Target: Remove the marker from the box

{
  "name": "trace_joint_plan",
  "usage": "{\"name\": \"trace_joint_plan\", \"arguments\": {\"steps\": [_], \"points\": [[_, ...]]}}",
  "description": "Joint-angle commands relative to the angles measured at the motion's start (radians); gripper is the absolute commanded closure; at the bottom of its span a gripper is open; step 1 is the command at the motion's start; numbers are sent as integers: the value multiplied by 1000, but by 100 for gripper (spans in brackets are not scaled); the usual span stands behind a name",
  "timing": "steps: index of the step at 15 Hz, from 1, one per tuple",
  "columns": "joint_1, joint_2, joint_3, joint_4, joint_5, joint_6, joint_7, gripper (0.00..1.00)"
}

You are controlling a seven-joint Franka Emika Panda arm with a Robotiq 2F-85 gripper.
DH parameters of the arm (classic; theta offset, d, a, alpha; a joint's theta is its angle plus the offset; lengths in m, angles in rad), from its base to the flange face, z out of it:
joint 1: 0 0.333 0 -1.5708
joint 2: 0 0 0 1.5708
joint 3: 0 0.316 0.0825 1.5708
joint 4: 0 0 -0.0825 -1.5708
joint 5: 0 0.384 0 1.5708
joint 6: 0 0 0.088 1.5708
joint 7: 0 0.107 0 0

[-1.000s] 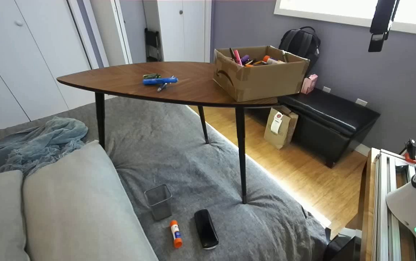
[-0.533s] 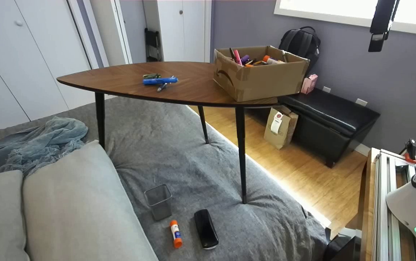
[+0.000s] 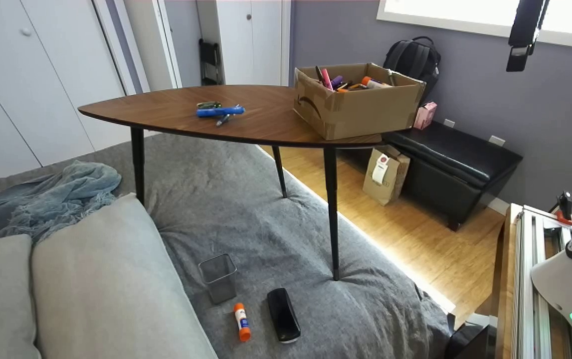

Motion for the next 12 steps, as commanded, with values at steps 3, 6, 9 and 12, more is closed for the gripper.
{"name": "trace_joint_plan", "arguments": {"steps": [3,6,9,12], "points": [[32,84,-61,83,134,-29,23,0],[24,158,-82,148,254,-22,61,0],[16,224,-72,189,330,12,112,0],[4,293,-62,224,377,89,176,0]]}}
